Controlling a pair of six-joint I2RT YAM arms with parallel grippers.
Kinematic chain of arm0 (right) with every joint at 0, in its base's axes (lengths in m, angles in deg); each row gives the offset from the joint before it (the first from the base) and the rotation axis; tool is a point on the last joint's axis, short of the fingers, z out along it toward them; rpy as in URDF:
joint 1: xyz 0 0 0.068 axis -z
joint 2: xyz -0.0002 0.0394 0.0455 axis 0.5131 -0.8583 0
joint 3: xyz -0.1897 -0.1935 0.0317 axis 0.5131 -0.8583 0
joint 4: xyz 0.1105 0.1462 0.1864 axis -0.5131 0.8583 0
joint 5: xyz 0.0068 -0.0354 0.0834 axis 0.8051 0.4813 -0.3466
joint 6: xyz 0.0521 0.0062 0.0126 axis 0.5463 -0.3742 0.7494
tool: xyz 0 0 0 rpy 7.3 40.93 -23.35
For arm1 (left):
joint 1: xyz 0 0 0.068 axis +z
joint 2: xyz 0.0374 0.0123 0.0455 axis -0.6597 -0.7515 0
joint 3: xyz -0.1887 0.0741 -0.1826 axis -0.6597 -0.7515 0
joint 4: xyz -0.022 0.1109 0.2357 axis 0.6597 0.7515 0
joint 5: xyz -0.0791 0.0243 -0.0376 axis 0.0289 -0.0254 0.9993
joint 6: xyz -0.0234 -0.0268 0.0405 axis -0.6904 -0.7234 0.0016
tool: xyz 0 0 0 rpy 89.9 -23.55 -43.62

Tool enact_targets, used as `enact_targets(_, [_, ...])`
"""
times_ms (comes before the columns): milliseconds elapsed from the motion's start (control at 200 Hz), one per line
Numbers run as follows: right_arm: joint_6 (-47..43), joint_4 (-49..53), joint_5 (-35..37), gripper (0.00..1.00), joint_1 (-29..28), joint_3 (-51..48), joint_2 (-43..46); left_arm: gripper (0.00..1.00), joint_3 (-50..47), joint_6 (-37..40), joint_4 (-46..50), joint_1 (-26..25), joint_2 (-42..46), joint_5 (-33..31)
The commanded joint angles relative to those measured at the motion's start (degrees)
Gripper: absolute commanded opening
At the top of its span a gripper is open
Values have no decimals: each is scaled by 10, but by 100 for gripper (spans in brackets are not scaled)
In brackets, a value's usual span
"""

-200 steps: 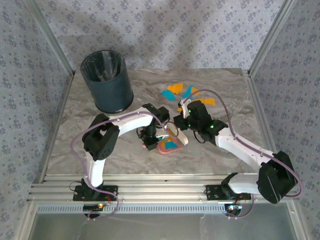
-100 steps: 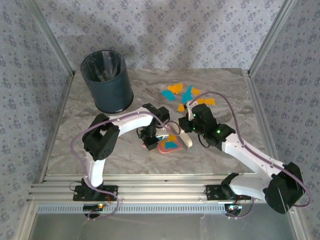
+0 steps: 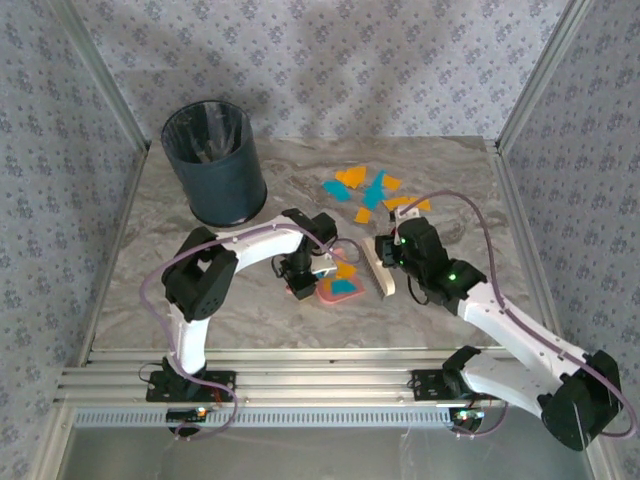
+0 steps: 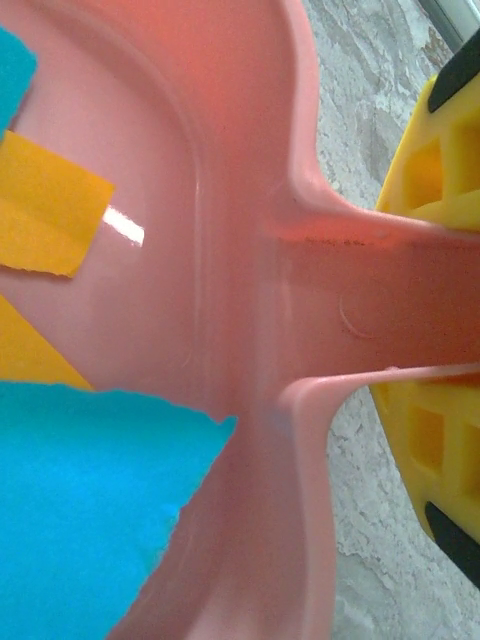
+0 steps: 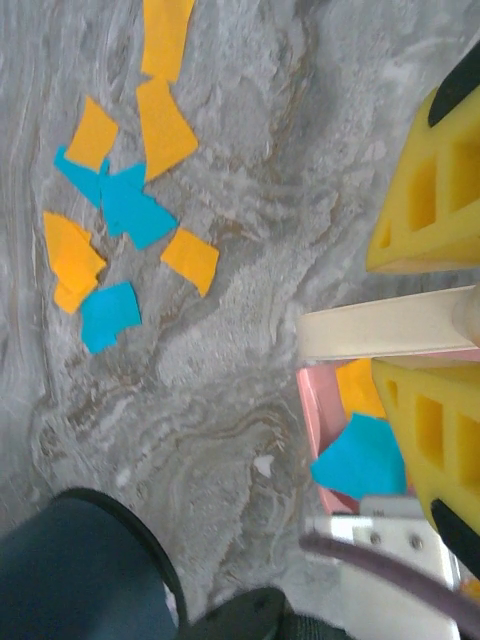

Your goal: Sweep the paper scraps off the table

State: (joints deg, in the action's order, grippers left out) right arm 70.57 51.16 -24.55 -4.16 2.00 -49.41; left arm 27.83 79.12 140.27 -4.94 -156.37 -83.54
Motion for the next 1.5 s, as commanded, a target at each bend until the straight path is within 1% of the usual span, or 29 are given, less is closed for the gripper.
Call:
enact_targets(0, [31, 6, 41, 0, 15, -7, 28, 0, -13, -20, -6, 11, 35, -2])
enact_targets(160, [53, 30, 80, 0, 34, -19, 47, 0, -23, -31, -37, 22, 70, 9])
enact_targets(255, [64, 41, 84, 0, 49, -25, 55, 0, -27, -37, -51, 32, 83, 16])
enact_targets(535, [69, 46, 68, 0, 71, -43, 68, 0, -32, -54, -93, 50, 132, 55])
enact_targets(725, [68, 24, 27, 0, 85, -46, 61, 0, -8, -80, -101, 69, 162, 75])
enact_targets(845, [68, 12, 10, 0, 88, -43, 51, 0, 29, -94, -86, 85, 172, 100])
enact_targets(1114, [66, -9, -4, 0, 92, -38, 32, 0, 136, -128, -20, 147, 161, 170])
enact_targets(1314, [68, -12, -10, 0, 93, -38, 24, 0, 203, -132, 17, 186, 158, 184])
enact_targets(1499, [69, -14, -11, 0, 94, -37, 20, 0, 259, -148, 38, 229, 148, 220])
